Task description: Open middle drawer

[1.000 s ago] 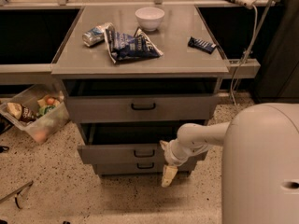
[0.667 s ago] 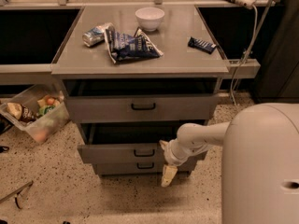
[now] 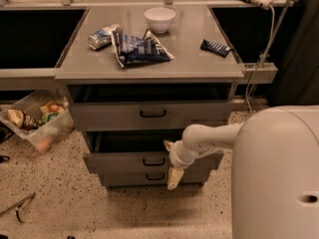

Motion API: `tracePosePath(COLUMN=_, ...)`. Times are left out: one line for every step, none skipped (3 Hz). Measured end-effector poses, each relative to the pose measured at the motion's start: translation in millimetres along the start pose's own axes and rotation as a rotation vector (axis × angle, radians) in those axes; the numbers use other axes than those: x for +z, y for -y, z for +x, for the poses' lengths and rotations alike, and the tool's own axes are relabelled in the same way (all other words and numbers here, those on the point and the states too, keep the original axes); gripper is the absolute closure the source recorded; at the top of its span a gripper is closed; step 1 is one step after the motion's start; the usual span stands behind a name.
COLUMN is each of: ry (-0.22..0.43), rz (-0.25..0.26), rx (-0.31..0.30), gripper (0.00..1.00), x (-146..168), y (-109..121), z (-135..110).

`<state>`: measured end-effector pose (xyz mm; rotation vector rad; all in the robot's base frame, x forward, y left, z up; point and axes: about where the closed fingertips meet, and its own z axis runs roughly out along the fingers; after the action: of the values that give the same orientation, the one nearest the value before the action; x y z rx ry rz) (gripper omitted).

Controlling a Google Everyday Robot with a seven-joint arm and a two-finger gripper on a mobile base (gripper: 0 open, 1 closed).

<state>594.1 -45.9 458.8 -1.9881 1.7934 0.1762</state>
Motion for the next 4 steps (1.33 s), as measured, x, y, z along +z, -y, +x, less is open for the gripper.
tracePosePath(ry=-0.002, rz=-0.02, rx=-0.027, gripper=0.0, x=12.5, y=5.9, z=-2.9)
tracePosePath(ry=-0.004, rz=-0.057, rx=-0.021, gripper=0.0, x=35.7, y=2.6, z=8.5)
tracePosePath(ry=-0.005, rz=-0.104, rx=-0.006, gripper=0.0, x=59.7, y=-6.1, z=21.1)
tracePosePath(ry=-0.004, rz=-0.108, rx=-0.004, gripper=0.0, x=57.6, y=-6.2, z=20.3)
